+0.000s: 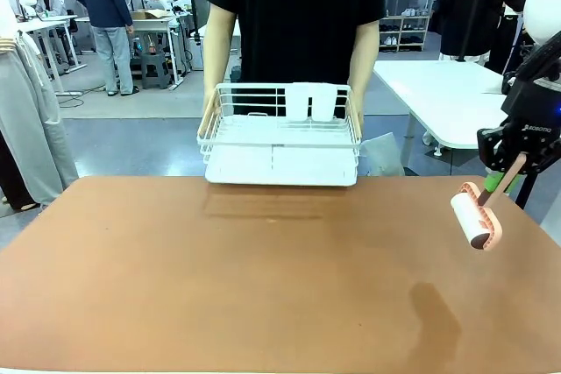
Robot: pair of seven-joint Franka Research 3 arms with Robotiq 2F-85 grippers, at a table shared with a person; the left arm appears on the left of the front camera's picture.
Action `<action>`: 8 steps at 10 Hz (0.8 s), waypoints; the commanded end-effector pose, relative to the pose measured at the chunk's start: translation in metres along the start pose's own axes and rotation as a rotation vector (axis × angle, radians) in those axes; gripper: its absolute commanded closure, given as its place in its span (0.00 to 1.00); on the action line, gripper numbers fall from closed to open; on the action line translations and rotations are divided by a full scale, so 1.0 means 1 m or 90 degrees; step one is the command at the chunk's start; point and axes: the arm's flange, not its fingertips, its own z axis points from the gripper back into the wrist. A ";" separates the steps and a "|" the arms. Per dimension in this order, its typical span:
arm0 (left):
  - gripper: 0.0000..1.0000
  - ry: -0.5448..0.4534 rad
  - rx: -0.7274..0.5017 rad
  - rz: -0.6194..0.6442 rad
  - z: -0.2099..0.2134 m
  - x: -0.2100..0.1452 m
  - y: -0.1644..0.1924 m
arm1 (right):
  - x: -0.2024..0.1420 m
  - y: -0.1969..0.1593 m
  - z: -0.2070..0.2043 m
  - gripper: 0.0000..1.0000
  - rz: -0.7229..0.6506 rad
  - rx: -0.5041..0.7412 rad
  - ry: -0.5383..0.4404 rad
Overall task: Clean the table.
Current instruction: Place the Lint Roller down when the Dish drying rack is positioned in the middle of the table.
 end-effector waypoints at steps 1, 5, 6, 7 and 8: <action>0.00 -0.006 -0.019 -0.014 0.003 0.000 0.000 | 0.000 0.003 0.002 0.79 -0.016 -0.015 0.001; 0.00 -0.006 -0.019 -0.014 0.003 0.000 0.000 | 0.000 0.003 0.002 0.79 -0.016 -0.015 0.001; 0.00 -0.006 -0.019 -0.014 0.003 0.000 0.000 | 0.000 0.003 0.002 0.79 -0.016 -0.015 0.001; 0.00 -0.006 -0.019 -0.014 0.003 0.000 0.000 | 0.000 0.003 0.002 0.79 -0.016 -0.015 0.001; 0.00 -0.006 -0.019 -0.014 0.003 0.000 0.000 | 0.000 0.003 0.002 0.79 -0.016 -0.015 0.001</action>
